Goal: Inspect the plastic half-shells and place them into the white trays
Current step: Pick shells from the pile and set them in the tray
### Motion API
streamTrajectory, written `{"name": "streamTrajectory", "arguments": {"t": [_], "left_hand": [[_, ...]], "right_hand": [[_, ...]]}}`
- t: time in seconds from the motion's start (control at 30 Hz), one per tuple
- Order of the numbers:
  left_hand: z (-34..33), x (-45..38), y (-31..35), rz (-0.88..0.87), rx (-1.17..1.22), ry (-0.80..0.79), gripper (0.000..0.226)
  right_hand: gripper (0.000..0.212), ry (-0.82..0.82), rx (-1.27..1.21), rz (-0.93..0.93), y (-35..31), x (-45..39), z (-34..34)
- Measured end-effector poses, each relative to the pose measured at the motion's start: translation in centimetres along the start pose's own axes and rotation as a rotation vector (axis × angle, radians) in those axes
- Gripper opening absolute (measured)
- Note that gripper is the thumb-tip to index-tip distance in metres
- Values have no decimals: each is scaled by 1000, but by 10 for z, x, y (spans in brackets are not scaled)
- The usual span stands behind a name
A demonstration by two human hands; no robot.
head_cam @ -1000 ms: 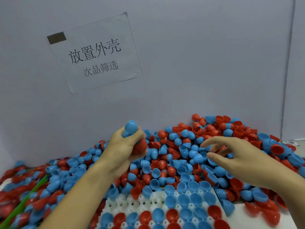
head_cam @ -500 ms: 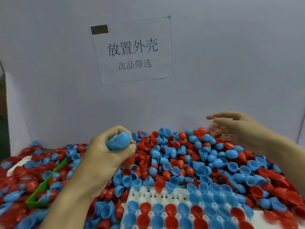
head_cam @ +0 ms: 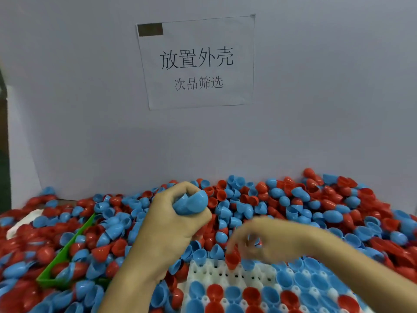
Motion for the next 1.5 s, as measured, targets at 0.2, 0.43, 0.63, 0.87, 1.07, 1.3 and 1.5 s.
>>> {"name": "streamTrajectory", "arguments": {"t": [0.2,0.43,0.63,0.87,1.07,1.3,1.5], "left_hand": [[-21,1,-3,4,-79,-100,24],[-40,4,-12,52,-134,-188,18],[-44,7,-21,81,-213,-207,19],[-56,9,-19,71,-315,-229,18],[-83,11,-2,-7,-329,-278,20],[-89,13,6,-61,-491,-263,30],[-85,13,5,47,-40,-319,32]], "right_hand": [[34,45,30,-199,20,-11,-42],[17,420,-147,-214,30,-18,-15],[37,497,-86,-286,35,-11,-14],[21,496,-474,-153,2,68,17],[13,482,-479,-12,-21,110,23],[20,456,-297,-76,-19,106,18],[17,416,-560,-102,-12,107,22]]}}
Point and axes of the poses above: each hand's wrist, its own x-axis away from the middle knuckle, its own z-axis out of the back of the hand, y = z × x, the point moved 4 cm from there along -x, towards the middle knuckle, and after that the axes turned 14 degrees about -z, right-handed, at the moved point
